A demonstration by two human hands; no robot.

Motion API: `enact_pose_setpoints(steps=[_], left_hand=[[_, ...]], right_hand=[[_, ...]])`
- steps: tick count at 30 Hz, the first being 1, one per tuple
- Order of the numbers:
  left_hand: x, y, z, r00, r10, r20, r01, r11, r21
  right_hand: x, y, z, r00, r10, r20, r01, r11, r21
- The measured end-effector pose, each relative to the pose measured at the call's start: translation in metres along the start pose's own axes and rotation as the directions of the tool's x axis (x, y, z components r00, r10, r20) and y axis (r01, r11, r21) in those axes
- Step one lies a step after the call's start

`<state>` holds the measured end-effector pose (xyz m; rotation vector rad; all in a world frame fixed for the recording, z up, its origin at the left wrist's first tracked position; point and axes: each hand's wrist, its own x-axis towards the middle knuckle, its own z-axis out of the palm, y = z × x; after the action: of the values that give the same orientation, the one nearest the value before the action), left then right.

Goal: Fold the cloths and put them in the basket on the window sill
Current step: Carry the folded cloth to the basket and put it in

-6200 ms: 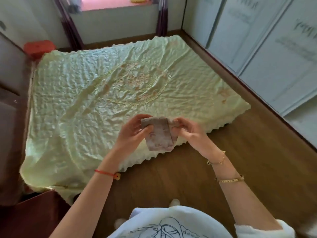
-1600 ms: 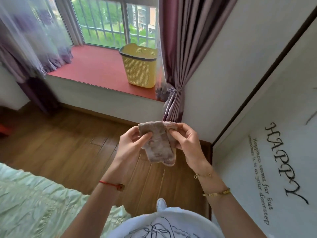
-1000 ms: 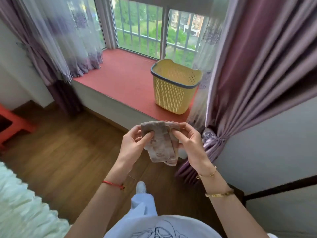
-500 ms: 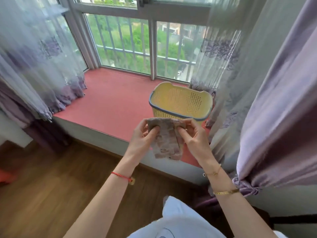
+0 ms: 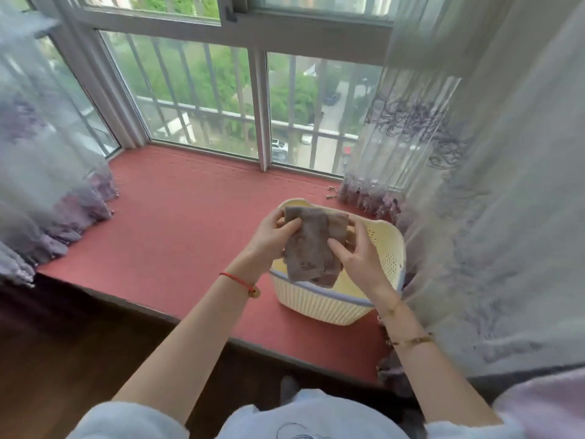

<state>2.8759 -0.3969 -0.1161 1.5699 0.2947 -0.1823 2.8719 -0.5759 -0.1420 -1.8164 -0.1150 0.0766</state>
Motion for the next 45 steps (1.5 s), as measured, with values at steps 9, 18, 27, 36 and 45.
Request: enact_pose_setpoints(steps=[9, 18, 27, 36, 45], left_hand=[[0.131, -0.038, -0.003, 0.915, -0.365, 0.171, 0.316, 0.914, 0.256], [0.196, -0.117, 0.017, 0.805, -0.569, 0.169, 0.474, 0.787, 0.395], [0.248, -0.206, 0.022, 0.730, -0.678, 0.084, 0.548, 0.655, 0.520], [0.253, -0.199, 0.029, 0.734, -0.678, 0.027, 0.530, 0.598, 0.601], [0.225, -0.096, 0.014, 0.749, -0.571, 0.337, 0.349, 0.772, 0.531]], right_hand=[[0.105, 0.090, 0.026, 0.872, 0.486, -0.060, -0.489, 0.866, -0.104], [0.132, 0.184, 0.058, 0.645, 0.765, -0.002, -0.764, 0.644, -0.024], [0.149, 0.247, 0.080, 0.469, 0.859, 0.205, -0.874, 0.485, -0.033], [0.148, 0.270, 0.071, 0.358, 0.918, 0.172, -0.898, 0.389, -0.207], [0.150, 0.177, 0.018, 0.558, 0.828, 0.064, -0.830, 0.558, 0.016]])
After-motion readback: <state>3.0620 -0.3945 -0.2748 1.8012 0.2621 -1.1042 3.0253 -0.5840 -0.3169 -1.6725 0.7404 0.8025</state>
